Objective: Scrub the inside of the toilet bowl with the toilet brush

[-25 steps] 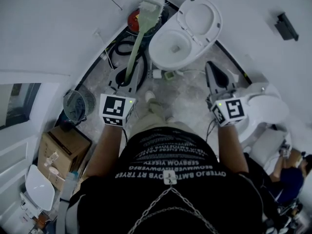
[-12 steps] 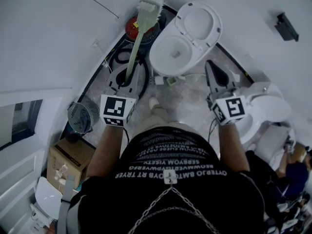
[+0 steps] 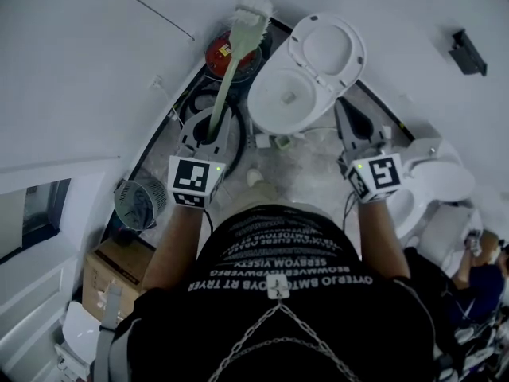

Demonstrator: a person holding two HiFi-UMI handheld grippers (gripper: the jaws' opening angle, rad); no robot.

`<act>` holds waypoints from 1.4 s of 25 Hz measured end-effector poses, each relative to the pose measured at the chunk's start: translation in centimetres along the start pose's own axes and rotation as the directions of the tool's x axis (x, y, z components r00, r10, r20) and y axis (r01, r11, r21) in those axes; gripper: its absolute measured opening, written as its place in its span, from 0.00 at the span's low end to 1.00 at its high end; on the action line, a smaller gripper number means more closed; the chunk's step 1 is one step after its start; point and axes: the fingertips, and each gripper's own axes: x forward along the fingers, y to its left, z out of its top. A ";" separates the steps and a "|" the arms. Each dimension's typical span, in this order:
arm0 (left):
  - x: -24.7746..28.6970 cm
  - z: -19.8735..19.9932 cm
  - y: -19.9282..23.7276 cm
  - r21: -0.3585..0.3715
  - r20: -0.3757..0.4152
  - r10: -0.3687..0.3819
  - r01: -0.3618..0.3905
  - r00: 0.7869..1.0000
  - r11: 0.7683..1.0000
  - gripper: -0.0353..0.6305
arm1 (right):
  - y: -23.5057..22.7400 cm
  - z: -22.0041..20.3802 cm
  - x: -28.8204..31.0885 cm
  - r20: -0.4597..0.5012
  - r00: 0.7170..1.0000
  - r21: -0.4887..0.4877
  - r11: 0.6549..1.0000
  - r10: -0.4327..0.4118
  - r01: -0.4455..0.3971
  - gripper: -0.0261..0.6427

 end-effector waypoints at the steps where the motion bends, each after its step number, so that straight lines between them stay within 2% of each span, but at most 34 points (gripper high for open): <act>1: 0.1 -0.2 0.4 -0.004 -0.003 -0.005 0.005 1.000 1.000 0.06 | 0.2 0.3 0.5 0.005 1.000 0.001 1.000 -0.001 0.001 0.04; 8: 1.2 -2.6 2.4 -0.027 -0.044 -0.054 0.053 0.998 0.998 0.06 | 1.3 1.5 3.2 0.014 1.000 -0.008 1.000 -0.017 0.017 0.04; 11: 1.8 -4.8 2.6 -0.050 -0.090 -0.072 0.068 0.993 0.996 0.06 | 1.6 1.1 3.5 0.002 1.000 -0.020 1.000 -0.022 0.022 0.04; 13: 2.2 -6.7 2.2 -0.084 -0.128 -0.095 0.084 0.987 0.993 0.06 | 1.6 0.4 3.3 -0.013 0.999 -0.020 0.999 -0.030 0.030 0.04; 17: 3.4 -9.7 0.3 -0.206 -0.184 -0.158 0.119 0.970 0.971 0.06 | 0.5 -0.8 3.3 -0.022 0.999 -0.007 0.999 -0.040 0.040 0.04; 19: 4.4 -10.8 -0.3 -0.224 -0.209 -0.174 0.126 0.962 0.966 0.06 | 0.0 -0.8 3.6 -0.006 0.999 -0.001 1.000 -0.032 0.032 0.04; 26: 7.3 -16.7 -3.7 -0.285 -0.329 -0.240 0.146 0.914 0.947 0.06 | -2.4 -3.7 4.3 0.002 1.000 -0.024 1.000 -0.003 0.003 0.04; 31: 9.7 -21.0 -6.6 -0.361 -0.399 -0.279 0.130 0.873 0.924 0.06 | -5.4 -6.7 4.8 0.018 1.000 0.004 1.000 -0.010 0.010 0.04; 35: 11.7 -24.2 -7.8 -0.393 -0.458 -0.305 0.117 0.835 0.912 0.06 | -7.6 -9.3 6.7 0.016 1.000 0.051 0.999 -0.019 0.018 0.04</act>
